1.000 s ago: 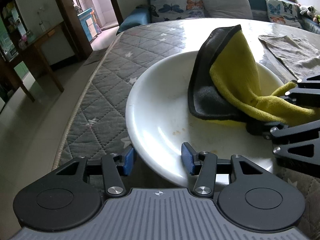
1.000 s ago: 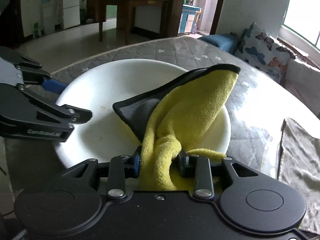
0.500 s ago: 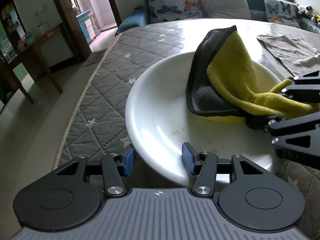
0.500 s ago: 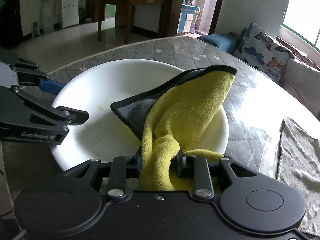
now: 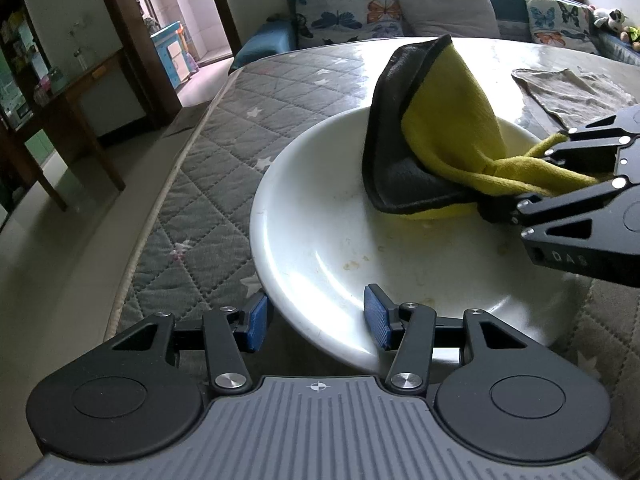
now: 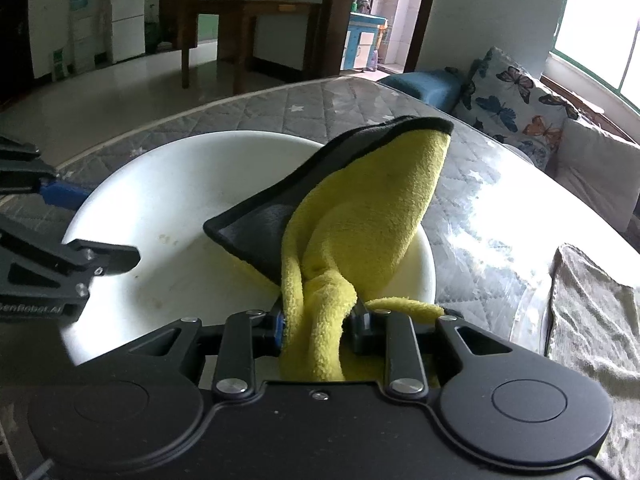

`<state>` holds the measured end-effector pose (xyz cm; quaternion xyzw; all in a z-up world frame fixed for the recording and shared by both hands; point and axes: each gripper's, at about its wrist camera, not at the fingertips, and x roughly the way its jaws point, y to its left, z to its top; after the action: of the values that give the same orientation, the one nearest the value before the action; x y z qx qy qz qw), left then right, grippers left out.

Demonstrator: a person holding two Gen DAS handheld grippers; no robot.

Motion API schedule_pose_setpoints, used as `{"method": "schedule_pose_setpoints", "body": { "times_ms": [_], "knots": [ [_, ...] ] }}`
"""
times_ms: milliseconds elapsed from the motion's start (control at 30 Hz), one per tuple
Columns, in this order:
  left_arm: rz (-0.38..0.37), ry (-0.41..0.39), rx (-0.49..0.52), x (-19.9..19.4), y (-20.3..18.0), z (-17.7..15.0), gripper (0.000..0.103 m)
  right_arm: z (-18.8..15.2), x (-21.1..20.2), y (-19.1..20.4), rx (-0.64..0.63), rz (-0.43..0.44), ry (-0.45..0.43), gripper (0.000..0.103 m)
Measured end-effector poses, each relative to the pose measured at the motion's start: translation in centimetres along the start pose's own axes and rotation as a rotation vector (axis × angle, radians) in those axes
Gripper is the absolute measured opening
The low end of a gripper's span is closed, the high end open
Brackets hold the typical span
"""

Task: Clean bowl
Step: 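Wipe the cloth across the bowl bottom with the right tool while the left tool holds the rim, then press the cloth into the bowl and scrub with the right tool while the left tool holds the rim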

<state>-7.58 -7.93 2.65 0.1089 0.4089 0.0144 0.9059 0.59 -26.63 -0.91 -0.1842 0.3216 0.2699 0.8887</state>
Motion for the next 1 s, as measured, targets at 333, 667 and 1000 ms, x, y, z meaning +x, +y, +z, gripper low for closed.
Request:
{"method": "schedule_pose_setpoints", "body": {
  "times_ms": [333, 667, 1000],
  "knots": [
    [-0.001, 0.0, -0.003, -0.1, -0.5, -0.1, 0.052, 0.4, -0.7, -0.5, 0.022, 0.019, 0.002, 0.038],
    [-0.002, 0.0, -0.004, -0.4, -0.8, -0.2, 0.052, 1.2, -2.3, -0.6, 0.033, 0.015, -0.049, 0.048],
    [-0.003, 0.001, -0.004, -0.6, -1.0, -0.6, 0.053, 2.5, 0.1, -1.3, 0.045, -0.007, -0.057, 0.05]
  ]
}}
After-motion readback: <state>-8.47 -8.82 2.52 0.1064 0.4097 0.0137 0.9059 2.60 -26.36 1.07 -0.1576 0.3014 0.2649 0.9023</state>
